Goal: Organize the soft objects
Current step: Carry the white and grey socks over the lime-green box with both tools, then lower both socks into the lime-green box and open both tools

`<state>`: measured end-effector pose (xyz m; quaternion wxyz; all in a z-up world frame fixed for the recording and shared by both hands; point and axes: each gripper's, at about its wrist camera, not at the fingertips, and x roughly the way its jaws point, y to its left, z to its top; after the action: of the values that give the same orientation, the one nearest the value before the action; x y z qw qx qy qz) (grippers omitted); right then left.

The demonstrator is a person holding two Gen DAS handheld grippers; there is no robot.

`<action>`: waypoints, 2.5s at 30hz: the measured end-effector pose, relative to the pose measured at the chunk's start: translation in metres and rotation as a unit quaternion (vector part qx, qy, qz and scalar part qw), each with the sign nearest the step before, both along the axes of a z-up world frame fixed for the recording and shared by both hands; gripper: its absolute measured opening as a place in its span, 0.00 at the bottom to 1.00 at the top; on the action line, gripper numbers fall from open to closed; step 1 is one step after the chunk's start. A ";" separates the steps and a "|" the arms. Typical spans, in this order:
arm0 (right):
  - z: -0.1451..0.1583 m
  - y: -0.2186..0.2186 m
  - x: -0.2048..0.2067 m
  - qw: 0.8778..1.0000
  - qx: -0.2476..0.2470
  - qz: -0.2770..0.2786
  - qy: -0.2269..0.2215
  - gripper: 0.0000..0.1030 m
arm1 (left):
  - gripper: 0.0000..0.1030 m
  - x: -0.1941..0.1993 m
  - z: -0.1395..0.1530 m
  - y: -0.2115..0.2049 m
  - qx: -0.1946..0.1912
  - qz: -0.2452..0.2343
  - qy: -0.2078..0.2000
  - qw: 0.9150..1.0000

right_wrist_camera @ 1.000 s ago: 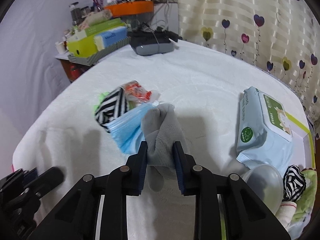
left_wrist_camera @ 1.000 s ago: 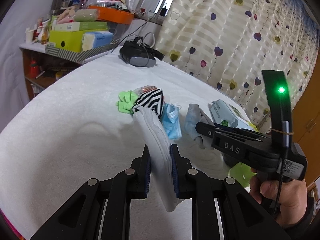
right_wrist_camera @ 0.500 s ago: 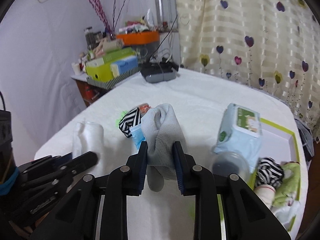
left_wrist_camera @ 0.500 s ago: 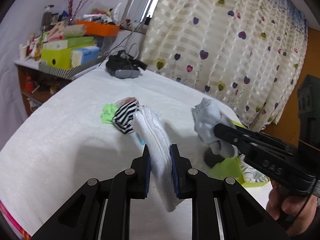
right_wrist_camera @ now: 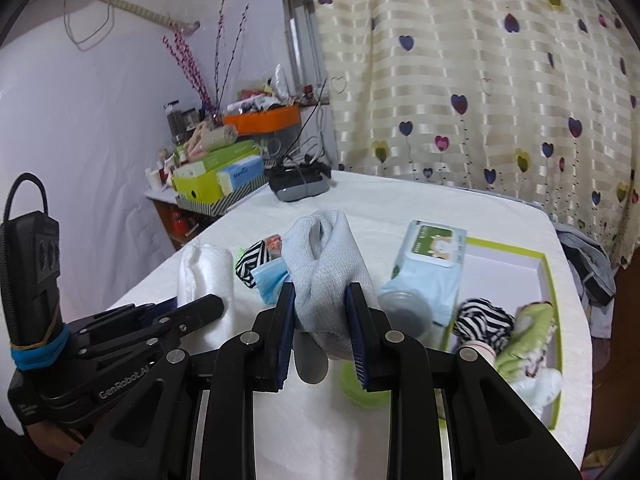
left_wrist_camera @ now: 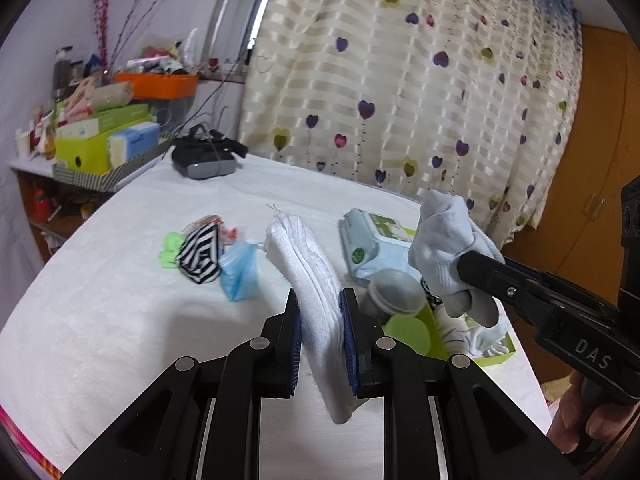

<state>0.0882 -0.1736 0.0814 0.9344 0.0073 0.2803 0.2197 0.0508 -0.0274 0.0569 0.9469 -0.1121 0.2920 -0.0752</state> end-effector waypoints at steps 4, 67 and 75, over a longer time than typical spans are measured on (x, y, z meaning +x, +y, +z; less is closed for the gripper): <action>0.001 -0.018 -0.006 1.000 0.008 -0.012 -0.003 0.25 | 0.17 0.001 0.002 -0.018 0.008 -0.014 0.000 1.000; -0.084 -0.179 0.069 0.985 0.051 -0.142 0.086 0.26 | 0.17 0.068 -0.029 -0.187 0.037 -0.179 0.050 0.982; -0.083 -0.192 0.074 0.985 0.068 -0.134 0.085 0.27 | 0.17 0.091 -0.038 -0.209 0.035 -0.195 0.068 0.978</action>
<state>0.1619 -0.3652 -0.0015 0.9255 0.1270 0.3394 0.1097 0.1415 -0.2367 0.0185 0.8955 -0.0246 0.3739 -0.2401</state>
